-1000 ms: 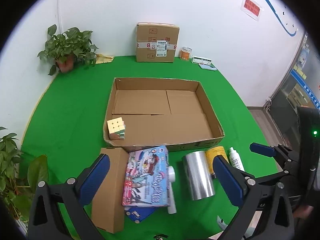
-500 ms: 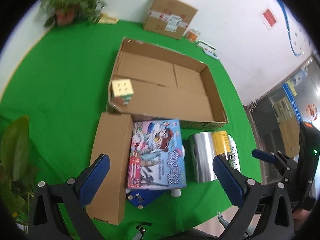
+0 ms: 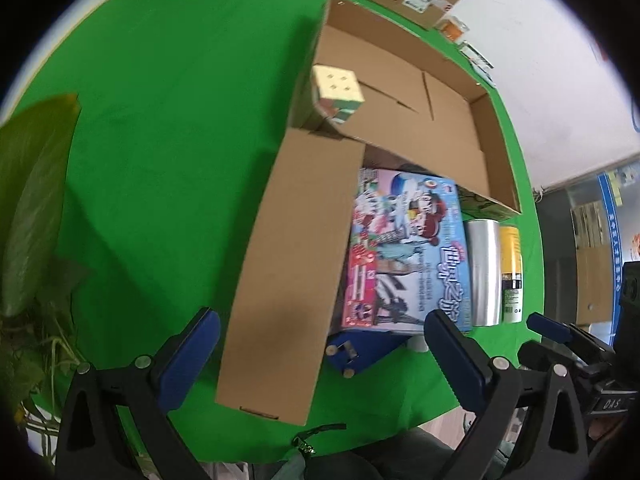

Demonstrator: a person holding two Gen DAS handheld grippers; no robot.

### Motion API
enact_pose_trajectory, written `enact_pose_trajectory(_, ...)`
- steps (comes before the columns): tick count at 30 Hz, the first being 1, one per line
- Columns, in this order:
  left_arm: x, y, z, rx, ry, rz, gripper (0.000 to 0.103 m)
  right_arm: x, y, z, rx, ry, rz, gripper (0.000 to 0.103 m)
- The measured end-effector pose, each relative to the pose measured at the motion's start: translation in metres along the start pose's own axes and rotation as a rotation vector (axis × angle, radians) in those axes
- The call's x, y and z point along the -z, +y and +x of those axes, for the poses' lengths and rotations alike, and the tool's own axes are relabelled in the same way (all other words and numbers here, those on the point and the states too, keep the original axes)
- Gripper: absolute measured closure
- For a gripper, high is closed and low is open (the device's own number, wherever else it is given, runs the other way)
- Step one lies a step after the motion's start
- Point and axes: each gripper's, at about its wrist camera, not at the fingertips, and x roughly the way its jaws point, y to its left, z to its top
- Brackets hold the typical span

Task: Organize rigid objects
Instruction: 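Move the right tool to the World Tour game box and grasp it, then lift the game box and lower it into the cardboard box beside the cube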

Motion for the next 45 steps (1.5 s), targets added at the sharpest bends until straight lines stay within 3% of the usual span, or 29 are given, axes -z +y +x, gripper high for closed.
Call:
enact_pose_trajectory(5,-0.004,-0.003,0.002,-0.015,0.002,0.003,0.002,-0.015,0.0,0.028,-0.101,0.035,0.041,0.025)
enact_pose_trajectory(10,-0.003,-0.013,0.006,-0.033,0.021,-0.016,0.008,-0.028,-0.011,0.076,-0.156,0.103,0.122,0.033)
enact_pose_trajectory(14,0.0,-0.028,0.006,-0.042,0.037,-0.01,0.008,-0.033,-0.024,0.094,-0.147,0.11,0.138,0.061)
enact_pose_trajectory(19,0.003,-0.043,0.019,-0.03,0.078,-0.008,0.008,-0.029,-0.06,0.114,-0.321,0.163,0.264,0.06)
enact_pose_trajectory(21,0.003,-0.05,0.022,-0.018,0.084,-0.01,0.008,-0.027,-0.067,0.117,-0.373,0.175,0.313,0.049)
enact_pose_trajectory(25,0.003,-0.059,0.025,-0.007,0.086,-0.007,0.008,-0.032,-0.059,0.12,-0.387,0.147,0.244,0.049)
enact_pose_trajectory(27,0.004,-0.062,0.025,-0.006,0.086,-0.004,0.008,-0.035,-0.052,0.128,-0.413,0.169,0.222,0.056)
enact_pose_trajectory(29,0.005,-0.064,0.026,-0.004,0.087,-0.002,0.008,-0.037,-0.046,0.134,-0.388,0.187,0.194,0.058)
enact_pose_trajectory(33,0.008,-0.065,0.031,0.037,0.104,-0.014,0.008,-0.035,-0.047,0.11,-0.365,0.126,0.097,0.065)
enact_pose_trajectory(37,0.014,-0.07,0.053,0.181,0.189,-0.054,0.008,-0.022,-0.066,0.074,-0.357,0.118,0.039,0.065)
enact_pose_trajectory(42,0.017,-0.079,0.089,0.257,0.258,-0.084,0.008,0.007,-0.098,0.062,-0.298,0.177,0.071,0.062)
enact_pose_trajectory(45,0.012,-0.087,0.113,0.279,0.292,-0.075,0.008,0.015,-0.12,0.065,-0.205,0.2,0.113,0.058)
